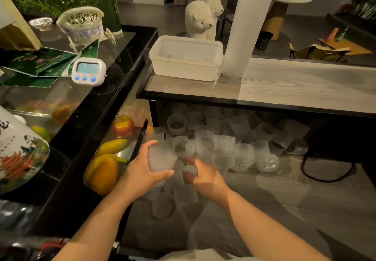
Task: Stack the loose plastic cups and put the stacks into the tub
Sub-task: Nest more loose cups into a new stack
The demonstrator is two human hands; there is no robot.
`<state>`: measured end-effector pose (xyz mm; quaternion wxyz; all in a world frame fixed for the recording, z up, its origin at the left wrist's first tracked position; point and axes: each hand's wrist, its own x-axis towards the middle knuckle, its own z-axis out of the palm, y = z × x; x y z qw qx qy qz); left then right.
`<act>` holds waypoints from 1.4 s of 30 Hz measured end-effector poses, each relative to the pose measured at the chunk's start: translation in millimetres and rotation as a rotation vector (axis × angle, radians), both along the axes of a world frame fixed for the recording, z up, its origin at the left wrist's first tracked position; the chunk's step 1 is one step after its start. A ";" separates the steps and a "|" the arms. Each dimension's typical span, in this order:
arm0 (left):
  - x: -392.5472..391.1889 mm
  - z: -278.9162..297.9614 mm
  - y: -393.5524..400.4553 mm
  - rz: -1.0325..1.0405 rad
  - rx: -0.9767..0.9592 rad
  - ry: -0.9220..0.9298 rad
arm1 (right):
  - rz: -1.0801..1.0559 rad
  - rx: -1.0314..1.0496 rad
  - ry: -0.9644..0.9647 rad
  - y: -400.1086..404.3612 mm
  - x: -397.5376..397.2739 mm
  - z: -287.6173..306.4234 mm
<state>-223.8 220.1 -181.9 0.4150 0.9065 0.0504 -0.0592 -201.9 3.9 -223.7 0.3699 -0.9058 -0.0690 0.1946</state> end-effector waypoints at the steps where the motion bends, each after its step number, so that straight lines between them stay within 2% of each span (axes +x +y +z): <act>1: -0.9 0.2 4.3 0.015 -0.006 0.003 | 0.067 -0.095 0.007 -0.3 -3.2 -10.4; 4: -10.6 2.3 11.9 0.023 -0.025 0.031 | 0.273 -0.328 0.103 3.4 -10.1 -36.7; 6: -19.7 1.4 12.5 0.004 -0.033 0.057 | 0.293 -0.428 0.106 5.8 -13.1 -46.2; 10: -33.2 -3.6 12.7 -0.012 -0.006 0.089 | 0.230 -0.382 0.127 3.4 -11.9 -50.2; 13: -40.1 -6.6 13.6 -0.023 0.014 0.122 | 0.149 -0.230 0.160 -6.5 -10.5 -42.6; 18: -44.1 -9.6 12.7 -0.064 0.060 0.152 | -0.117 -0.066 0.005 -30.6 -4.7 -9.8; 20: -42.9 -8.4 9.6 -0.088 0.068 0.150 | -0.235 0.135 -0.006 -32.5 -2.3 9.7; 23: -40.7 -4.9 2.6 -0.126 0.035 0.141 | -0.392 0.575 0.122 -27.8 -1.8 40.7; 26: -38.5 0.7 -5.0 -0.146 -0.006 0.125 | -0.395 0.809 0.175 -22.5 -4.6 60.2; 28: -36.8 4.0 -8.2 -0.157 -0.013 0.096 | -0.329 0.789 0.158 -17.6 -6.8 67.1; 38: -37.8 10.8 -2.3 -0.127 -0.002 0.010 | 0.033 0.387 -0.136 5.4 -18.0 70.8; 42: -38.9 11.1 2.8 -0.069 -0.006 -0.006 | 0.259 0.264 -0.356 20.0 -21.7 61.2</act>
